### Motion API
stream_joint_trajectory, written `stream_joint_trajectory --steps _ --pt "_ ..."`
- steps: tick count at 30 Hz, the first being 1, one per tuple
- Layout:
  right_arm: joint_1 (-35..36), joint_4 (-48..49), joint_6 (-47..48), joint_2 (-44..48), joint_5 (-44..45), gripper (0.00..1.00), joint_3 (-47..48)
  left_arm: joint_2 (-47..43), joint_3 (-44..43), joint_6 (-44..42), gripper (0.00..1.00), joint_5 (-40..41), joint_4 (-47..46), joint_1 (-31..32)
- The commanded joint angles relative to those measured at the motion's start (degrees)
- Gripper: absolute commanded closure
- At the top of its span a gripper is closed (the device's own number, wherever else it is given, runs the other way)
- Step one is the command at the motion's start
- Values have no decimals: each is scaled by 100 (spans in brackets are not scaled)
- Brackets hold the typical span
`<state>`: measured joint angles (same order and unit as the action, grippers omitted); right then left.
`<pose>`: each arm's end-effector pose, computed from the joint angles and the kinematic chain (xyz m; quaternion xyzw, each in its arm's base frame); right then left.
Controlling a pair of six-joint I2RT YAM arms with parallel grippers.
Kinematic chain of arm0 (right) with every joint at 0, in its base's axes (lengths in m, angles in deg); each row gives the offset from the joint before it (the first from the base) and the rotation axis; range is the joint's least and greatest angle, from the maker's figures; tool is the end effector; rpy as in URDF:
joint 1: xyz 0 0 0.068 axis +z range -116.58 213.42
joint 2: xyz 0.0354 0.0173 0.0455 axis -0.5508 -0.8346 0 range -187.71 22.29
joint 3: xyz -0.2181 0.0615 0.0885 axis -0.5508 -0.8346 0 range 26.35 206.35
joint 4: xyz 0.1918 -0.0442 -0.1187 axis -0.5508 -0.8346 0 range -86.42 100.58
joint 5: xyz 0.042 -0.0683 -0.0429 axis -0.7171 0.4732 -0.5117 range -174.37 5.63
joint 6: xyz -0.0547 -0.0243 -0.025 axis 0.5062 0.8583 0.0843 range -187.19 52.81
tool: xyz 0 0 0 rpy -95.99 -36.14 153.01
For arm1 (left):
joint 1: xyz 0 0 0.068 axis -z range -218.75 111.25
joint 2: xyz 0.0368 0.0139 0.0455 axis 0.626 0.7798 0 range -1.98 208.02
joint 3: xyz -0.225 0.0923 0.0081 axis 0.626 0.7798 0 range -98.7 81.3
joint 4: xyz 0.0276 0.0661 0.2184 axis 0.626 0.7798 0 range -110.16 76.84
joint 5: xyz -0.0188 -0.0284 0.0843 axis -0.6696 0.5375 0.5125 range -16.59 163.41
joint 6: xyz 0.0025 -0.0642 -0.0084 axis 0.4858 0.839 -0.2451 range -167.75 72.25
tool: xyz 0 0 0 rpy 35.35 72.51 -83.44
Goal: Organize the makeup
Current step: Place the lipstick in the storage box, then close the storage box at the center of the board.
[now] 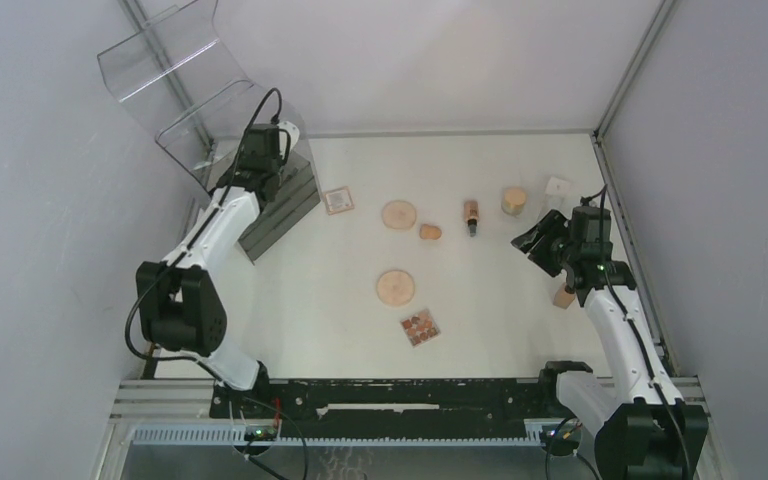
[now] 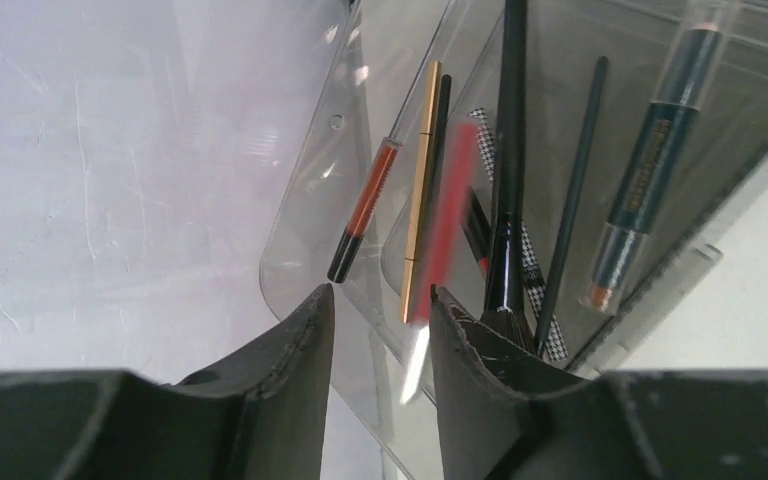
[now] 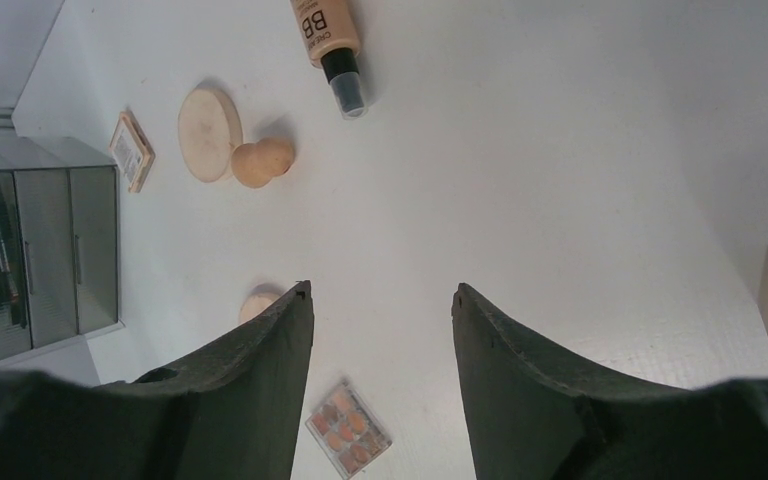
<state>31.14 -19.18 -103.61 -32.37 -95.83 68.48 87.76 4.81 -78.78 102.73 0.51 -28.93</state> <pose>0.1957 0.0023 0.2334 0.2634 0.8720 0.2054 0.3578 0.3354 -0.0331 0.2911 0.1865 0.8417 0.3031 0.4060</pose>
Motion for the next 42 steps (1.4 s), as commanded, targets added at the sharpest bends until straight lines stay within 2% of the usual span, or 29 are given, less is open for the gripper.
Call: stream_joint_trajectory --steps 1,6,13,17,19,22,26,30,34,38,42 --pt "-38 176 -65 11 6 39 107 309 -578 168 55 694 -125 -31" --pt "-69 -115 30 121 214 39 368 -192 -914 800 54 311 338 -3" --pt "-98 -537 230 375 398 39 842 -1048 -1412 1621 44 -306 1025 37" --pt "-105 -785 214 649 805 39 905 -1624 -1274 2259 43 -610 1213 36" --pt "-103 -962 185 729 1118 37 962 -2034 -927 2568 37 -859 983 26" --pt "-106 -1536 66 635 1592 35 1336 -2507 -558 3026 21 -1203 642 26" --pt "-113 -1634 -152 614 2191 34 1537 -2564 -619 3224 7 -971 652 21" --pt "-114 -1145 -317 544 2330 34 1535 -2101 -1380 3234 0 -715 959 -6" --pt "-107 -802 -550 230 2183 35 1536 -1216 -3070 3315 0 -968 1795 -184" --pt "-18 -519 -692 -182 1984 35 1535 -556 -4666 3454 0 -1442 2357 -372" --pt "135 -216 -760 -544 1714 36 1656 -307 -5462 3946 0 -2304 1931 -798"
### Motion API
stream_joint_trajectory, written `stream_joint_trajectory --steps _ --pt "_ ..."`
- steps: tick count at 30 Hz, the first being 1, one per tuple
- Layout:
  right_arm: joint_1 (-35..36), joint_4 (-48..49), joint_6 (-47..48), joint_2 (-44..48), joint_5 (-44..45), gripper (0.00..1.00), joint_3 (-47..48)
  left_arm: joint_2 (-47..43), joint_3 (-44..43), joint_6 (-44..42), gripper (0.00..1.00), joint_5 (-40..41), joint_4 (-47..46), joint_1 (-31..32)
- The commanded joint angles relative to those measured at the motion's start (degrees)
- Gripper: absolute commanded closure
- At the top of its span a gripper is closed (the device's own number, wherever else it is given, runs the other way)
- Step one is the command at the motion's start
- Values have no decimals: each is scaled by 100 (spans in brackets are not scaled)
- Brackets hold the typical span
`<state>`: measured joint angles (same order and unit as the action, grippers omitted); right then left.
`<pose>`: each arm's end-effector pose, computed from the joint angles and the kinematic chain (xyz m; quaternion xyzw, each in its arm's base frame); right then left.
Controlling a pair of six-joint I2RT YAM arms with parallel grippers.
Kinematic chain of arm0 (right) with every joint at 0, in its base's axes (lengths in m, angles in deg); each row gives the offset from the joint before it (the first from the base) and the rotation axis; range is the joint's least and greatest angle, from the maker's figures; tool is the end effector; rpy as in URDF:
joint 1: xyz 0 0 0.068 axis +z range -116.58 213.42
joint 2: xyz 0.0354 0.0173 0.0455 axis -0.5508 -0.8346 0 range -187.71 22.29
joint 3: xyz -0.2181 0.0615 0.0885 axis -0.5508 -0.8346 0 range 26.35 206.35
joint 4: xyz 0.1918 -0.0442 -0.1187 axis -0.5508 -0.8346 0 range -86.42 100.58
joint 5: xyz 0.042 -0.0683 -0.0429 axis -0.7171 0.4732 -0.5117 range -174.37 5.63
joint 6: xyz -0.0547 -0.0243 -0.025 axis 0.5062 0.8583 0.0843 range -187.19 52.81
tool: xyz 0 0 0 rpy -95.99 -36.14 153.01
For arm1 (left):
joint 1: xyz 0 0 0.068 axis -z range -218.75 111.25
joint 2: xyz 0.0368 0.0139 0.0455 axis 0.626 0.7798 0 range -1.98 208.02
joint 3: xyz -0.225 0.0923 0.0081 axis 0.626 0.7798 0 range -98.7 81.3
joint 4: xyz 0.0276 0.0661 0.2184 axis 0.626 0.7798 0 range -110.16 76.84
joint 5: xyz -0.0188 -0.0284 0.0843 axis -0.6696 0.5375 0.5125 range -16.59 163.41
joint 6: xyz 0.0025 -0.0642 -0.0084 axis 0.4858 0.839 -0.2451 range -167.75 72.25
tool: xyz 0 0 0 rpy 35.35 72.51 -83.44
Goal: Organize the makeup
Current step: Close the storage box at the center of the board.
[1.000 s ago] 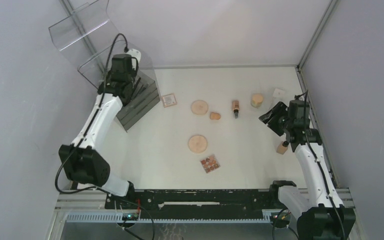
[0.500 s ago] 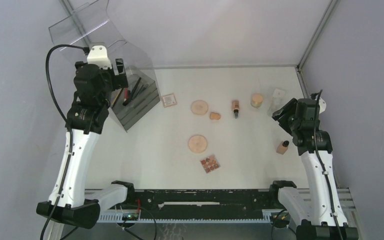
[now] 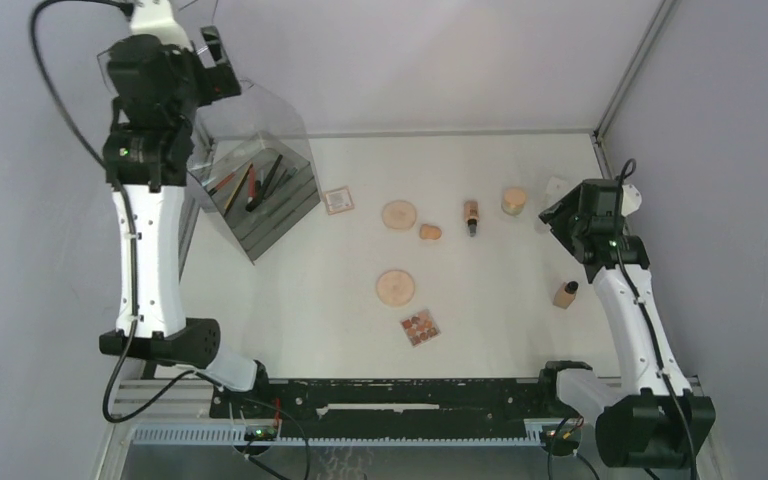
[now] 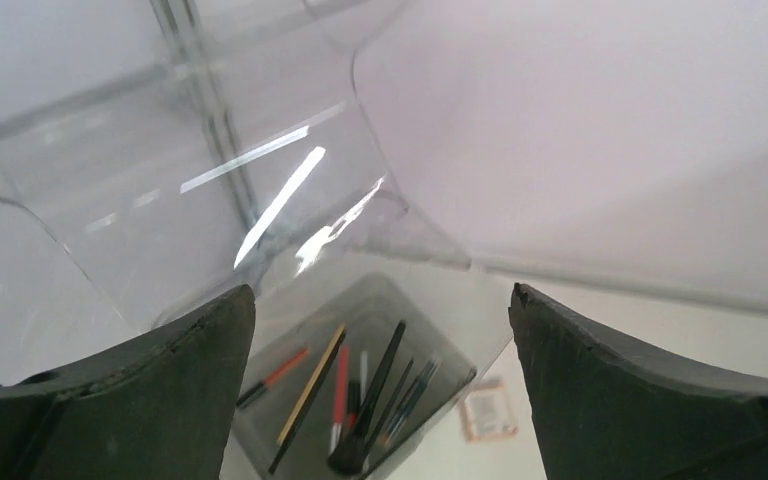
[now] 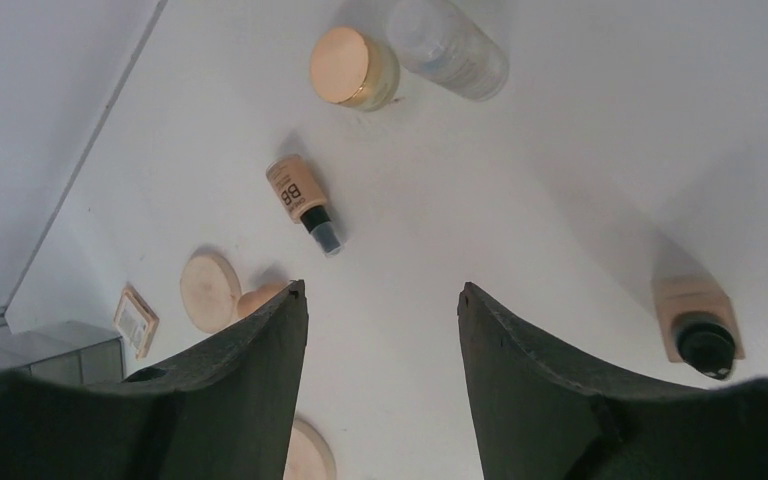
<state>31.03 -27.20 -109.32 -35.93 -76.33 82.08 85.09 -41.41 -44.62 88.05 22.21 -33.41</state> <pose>0.2048 -0.0156 0.2823 0.3701 0.8265 0.0827 0.4161 0.2667 -0.0123 0.5039 -0.0703 0.7428 0.0462 0.6643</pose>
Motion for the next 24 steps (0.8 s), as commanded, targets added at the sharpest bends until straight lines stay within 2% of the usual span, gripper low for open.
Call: stream_joint_trajectory --steps 1,8,12,16,19,24 --pt "216 642 -157 -250 -258 36 329 -36 -902 583 0 -823 -461 -423" --pt "691 858 -22 -729 -371 36 487 59 -1410 264 0 165 -1497 -658" --pt "728 912 21 -1060 -804 36 650 901 -2663 195 0 761 -1233 -1137" --pt "732 815 94 -1271 -915 36 738 1072 -2314 338 0 597 -1436 -1554" --pt "702 729 148 -1313 -945 36 738 1096 -2020 714 0 162 -1575 -1853" --pt "646 628 220 -1315 -970 37 738 1484 -2333 977 0 -653 -1035 -2273"
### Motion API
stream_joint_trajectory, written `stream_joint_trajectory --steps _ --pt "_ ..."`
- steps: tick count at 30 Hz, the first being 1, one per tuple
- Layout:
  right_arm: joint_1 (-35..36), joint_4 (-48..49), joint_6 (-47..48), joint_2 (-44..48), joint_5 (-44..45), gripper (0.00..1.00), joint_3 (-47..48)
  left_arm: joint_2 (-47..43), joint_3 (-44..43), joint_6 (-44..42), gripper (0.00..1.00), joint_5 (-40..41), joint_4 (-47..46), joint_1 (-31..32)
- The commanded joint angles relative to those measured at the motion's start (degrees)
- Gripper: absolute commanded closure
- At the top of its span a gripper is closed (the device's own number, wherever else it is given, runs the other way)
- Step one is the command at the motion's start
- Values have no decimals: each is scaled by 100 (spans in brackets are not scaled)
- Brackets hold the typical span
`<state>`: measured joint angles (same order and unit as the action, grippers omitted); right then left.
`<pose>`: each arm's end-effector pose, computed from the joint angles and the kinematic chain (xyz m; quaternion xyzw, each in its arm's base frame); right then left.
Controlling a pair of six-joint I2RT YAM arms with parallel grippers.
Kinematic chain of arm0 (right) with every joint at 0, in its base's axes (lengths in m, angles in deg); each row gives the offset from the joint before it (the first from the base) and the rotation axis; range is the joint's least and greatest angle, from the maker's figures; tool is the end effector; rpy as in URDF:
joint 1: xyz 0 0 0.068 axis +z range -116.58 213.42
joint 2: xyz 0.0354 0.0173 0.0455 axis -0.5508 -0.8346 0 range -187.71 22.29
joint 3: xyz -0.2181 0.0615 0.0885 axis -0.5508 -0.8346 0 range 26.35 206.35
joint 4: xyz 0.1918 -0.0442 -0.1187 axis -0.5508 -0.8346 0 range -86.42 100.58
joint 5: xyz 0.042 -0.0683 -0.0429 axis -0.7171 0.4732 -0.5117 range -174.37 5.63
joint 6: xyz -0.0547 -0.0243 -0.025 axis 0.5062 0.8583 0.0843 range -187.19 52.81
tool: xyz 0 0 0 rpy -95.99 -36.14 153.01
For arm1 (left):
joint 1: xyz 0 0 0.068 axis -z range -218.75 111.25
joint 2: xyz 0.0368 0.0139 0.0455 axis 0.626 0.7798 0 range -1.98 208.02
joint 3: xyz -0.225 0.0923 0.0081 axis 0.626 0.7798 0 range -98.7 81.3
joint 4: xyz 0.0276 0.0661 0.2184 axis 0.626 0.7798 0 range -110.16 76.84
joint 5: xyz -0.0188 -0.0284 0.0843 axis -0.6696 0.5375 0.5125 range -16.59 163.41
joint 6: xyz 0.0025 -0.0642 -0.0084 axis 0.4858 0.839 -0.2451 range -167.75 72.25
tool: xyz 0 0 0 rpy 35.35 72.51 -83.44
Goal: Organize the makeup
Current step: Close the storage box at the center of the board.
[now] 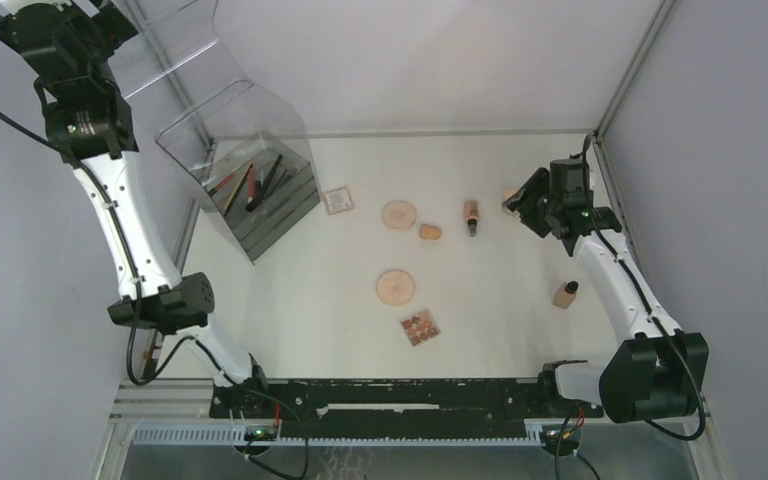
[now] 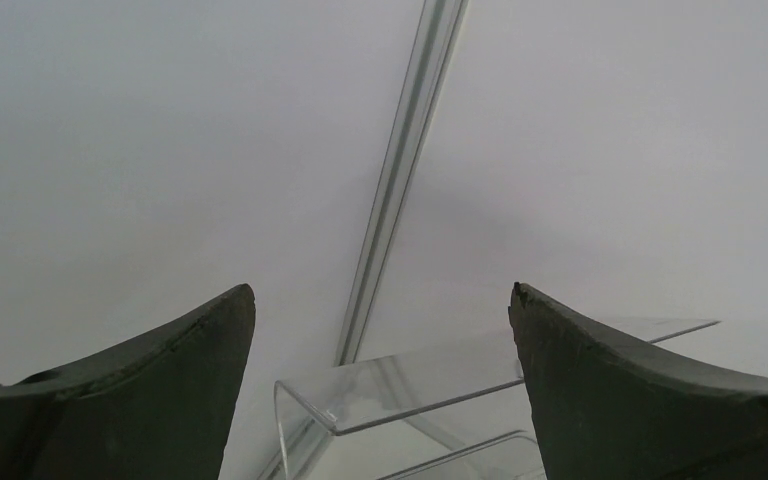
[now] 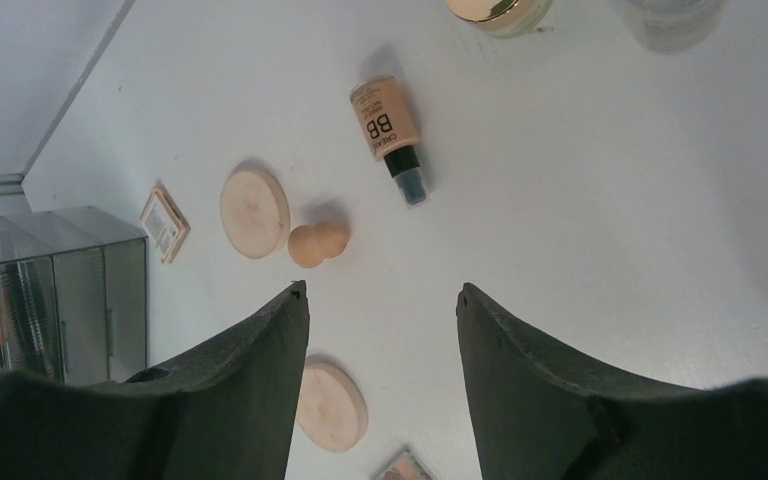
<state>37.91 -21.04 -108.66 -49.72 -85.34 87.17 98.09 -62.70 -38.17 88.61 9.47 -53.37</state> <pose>0.2571 0.0211 0.2686 0.2874 0.8701 0.1634 0.3654 0.2774 0.0859 0.5632 -0.2295 0.5728 0.1154 0.7784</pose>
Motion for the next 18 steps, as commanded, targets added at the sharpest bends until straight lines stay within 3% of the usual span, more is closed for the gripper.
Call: stream_joint_trajectory --steps 1,18 --pt "-45 -2 157 71 -57 37 229 212 -225 336 0 -796 358 -294" --pt "-25 -116 122 198 -104 38 171 -696 1014 871 7 -2648 1459 -237"
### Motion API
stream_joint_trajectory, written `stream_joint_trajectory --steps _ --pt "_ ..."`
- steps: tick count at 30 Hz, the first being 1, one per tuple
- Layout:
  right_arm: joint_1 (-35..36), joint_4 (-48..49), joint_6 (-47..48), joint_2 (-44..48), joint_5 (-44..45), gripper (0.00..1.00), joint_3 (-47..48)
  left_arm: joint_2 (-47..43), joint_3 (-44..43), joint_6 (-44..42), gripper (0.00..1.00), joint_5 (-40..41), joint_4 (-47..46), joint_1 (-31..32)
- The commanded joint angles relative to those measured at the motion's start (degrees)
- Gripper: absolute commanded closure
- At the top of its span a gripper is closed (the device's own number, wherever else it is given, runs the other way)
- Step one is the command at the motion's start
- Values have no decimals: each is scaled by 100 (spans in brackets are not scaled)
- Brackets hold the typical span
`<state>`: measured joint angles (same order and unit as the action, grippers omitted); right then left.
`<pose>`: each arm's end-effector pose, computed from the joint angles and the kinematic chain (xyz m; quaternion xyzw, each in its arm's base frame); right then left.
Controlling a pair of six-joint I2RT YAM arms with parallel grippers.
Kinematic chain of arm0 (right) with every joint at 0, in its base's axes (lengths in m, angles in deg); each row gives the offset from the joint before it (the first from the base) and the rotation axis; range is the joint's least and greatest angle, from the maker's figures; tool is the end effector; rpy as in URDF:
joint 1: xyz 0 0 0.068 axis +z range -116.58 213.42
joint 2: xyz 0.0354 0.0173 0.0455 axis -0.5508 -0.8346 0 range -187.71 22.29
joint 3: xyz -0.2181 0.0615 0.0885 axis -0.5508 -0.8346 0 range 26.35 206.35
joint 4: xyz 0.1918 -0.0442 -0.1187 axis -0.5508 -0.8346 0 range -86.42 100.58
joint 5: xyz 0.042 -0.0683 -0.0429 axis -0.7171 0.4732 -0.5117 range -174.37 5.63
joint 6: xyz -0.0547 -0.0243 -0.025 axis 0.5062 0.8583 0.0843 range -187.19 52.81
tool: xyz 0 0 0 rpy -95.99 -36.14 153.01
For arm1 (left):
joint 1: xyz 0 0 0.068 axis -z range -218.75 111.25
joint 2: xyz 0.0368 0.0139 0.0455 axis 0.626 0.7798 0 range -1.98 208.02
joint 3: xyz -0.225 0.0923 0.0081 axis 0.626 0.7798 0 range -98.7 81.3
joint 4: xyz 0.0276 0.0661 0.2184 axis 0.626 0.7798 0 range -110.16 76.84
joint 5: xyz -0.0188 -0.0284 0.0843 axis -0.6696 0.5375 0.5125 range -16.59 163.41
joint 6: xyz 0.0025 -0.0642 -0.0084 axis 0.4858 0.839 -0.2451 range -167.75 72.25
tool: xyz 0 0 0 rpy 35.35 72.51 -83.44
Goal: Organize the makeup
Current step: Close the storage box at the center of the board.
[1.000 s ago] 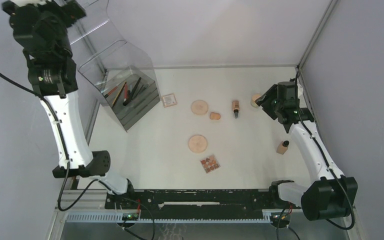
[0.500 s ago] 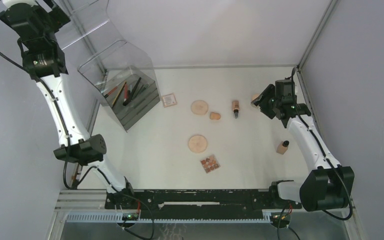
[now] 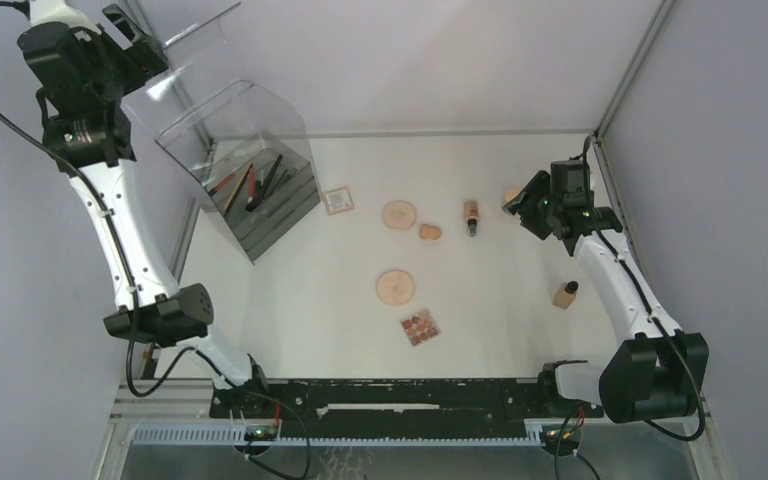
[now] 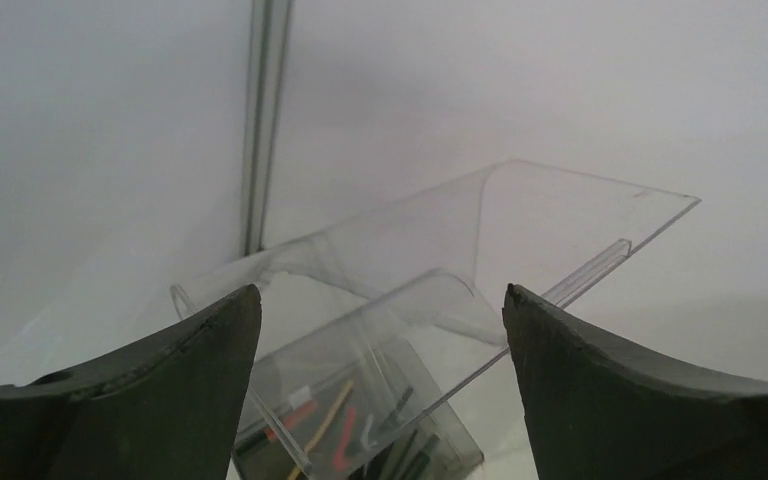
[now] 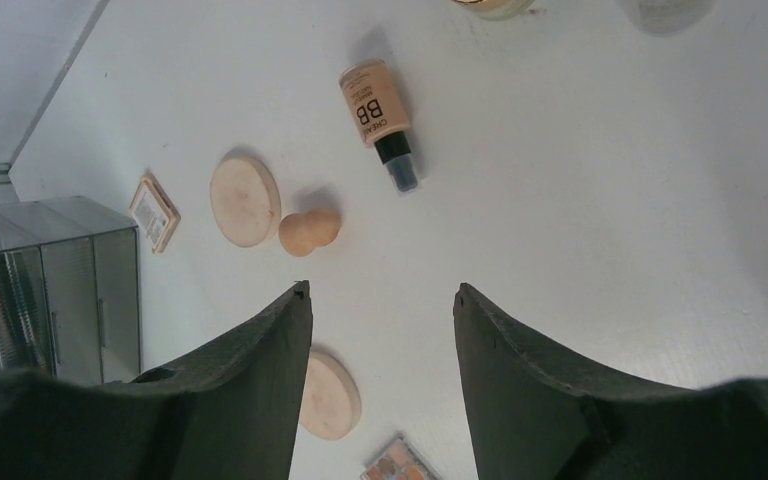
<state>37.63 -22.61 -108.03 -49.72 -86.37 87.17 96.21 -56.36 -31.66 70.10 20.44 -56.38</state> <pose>0.2548 0.0205 0.2661 0.2832 0.8771 0.1633 0.3519 0.2892 0.0886 0.5225 -0.1876 0.6889 -0.0113 0.7001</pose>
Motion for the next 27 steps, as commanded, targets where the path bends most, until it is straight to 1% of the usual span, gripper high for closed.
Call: stream_joint_trajectory --steps 1,3,6,8,12,14,18,21,24,27 --pt "6 45 52 230 -8 39 149 -636 550 222 8 -906 407 124" --pt "6 71 40 324 -15 39 81 -962 908 123 8 -932 519 332" --pt "30 78 40 416 -33 39 27 -1531 1469 -211 5 -609 722 858" --pt "71 84 76 461 -49 39 27 -1845 1670 -343 3 -473 956 1223" --pt "229 138 173 552 -61 39 16 -2473 2366 -366 3 -331 1076 1820" --pt "351 266 299 560 -124 39 -24 -2741 2811 -378 2 -62 1058 2076" --pt "598 411 362 541 -250 39 -76 -3065 3709 -480 2 722 976 2581" --pt "1014 874 504 465 -453 39 -224 -3143 4232 -642 3 1556 883 3093" --pt "1517 1716 479 165 -851 38 -399 -3192 4478 -611 2 1911 729 3166" --pt "2066 2954 223 -501 -1543 39 -432 -3147 4404 -717 0 2610 739 3122"
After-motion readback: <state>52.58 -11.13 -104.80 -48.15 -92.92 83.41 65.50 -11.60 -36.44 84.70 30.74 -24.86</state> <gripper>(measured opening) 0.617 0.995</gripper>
